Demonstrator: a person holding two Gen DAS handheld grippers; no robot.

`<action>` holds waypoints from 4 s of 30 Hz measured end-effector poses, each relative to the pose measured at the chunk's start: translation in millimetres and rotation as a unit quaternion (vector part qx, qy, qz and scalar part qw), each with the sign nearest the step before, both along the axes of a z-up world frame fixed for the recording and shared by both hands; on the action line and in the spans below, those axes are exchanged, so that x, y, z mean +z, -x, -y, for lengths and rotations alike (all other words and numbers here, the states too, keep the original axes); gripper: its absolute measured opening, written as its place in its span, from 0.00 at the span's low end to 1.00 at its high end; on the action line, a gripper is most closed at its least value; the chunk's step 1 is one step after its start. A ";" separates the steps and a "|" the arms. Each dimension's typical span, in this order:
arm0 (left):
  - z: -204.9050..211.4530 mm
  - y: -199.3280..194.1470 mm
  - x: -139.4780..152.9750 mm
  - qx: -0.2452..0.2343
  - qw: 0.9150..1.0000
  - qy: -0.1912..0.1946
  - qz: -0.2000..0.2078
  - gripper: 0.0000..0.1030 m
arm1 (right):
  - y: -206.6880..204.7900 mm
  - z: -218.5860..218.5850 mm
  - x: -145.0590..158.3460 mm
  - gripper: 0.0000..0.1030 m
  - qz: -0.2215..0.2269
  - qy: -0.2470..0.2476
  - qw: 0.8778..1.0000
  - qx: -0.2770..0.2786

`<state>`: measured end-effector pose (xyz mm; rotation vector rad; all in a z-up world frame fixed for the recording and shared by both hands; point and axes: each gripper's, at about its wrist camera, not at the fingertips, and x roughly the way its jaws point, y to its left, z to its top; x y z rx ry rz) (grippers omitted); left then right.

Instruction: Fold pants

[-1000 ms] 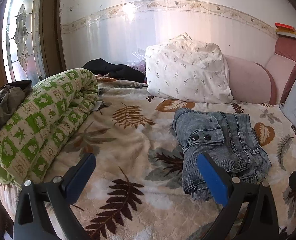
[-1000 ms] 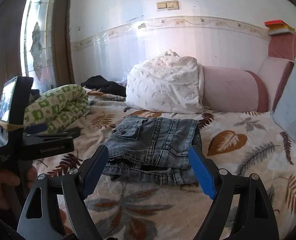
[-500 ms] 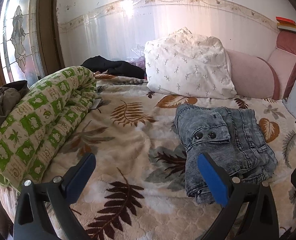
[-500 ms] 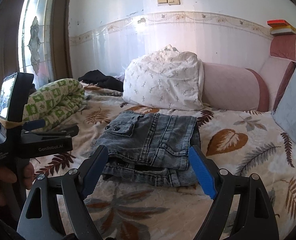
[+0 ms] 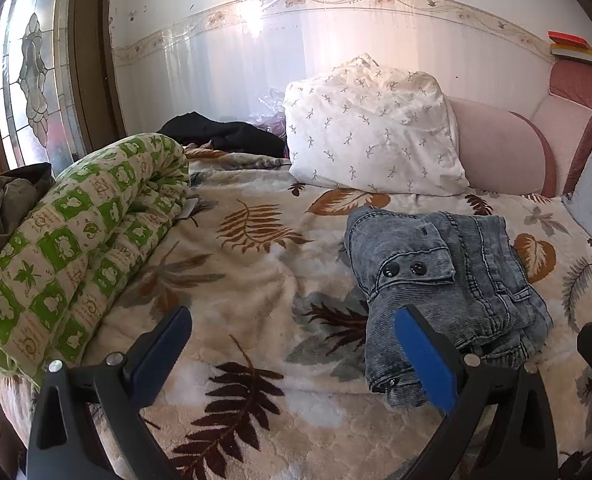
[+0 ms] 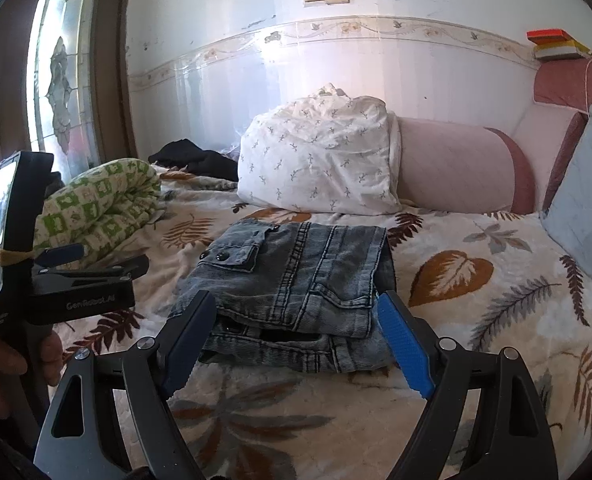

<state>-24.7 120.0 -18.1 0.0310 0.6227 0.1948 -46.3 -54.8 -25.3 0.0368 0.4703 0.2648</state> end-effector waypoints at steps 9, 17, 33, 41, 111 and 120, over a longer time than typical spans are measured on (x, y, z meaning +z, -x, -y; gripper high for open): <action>1.6 0.9 1.7 -0.001 1.000 0.002 0.002 1.00 | -3.2 5.8 -1.1 0.81 -0.004 -0.005 1.000 -0.016; 5.2 2.1 3.0 -0.006 1.000 0.000 0.003 1.00 | -3.6 8.8 0.5 0.81 -0.002 -0.009 1.000 -0.027; 11.9 6.8 7.3 -0.020 1.000 -0.003 0.010 1.00 | -3.9 10.5 0.8 0.81 -0.001 -0.010 0.999 -0.032; 15.2 9.9 9.3 -0.027 1.000 -0.004 0.016 1.00 | -4.3 11.4 1.1 0.81 0.001 -0.009 0.999 -0.033; -7.0 39.6 -0.2 -0.071 0.996 -0.046 -0.002 1.00 | -5.6 -0.7 -1.2 0.81 0.005 0.000 1.000 -0.018; -30.1 42.5 -10.4 -0.064 0.997 -0.005 -0.034 1.00 | -0.5 -12.1 0.8 0.81 0.008 -0.002 1.000 -0.018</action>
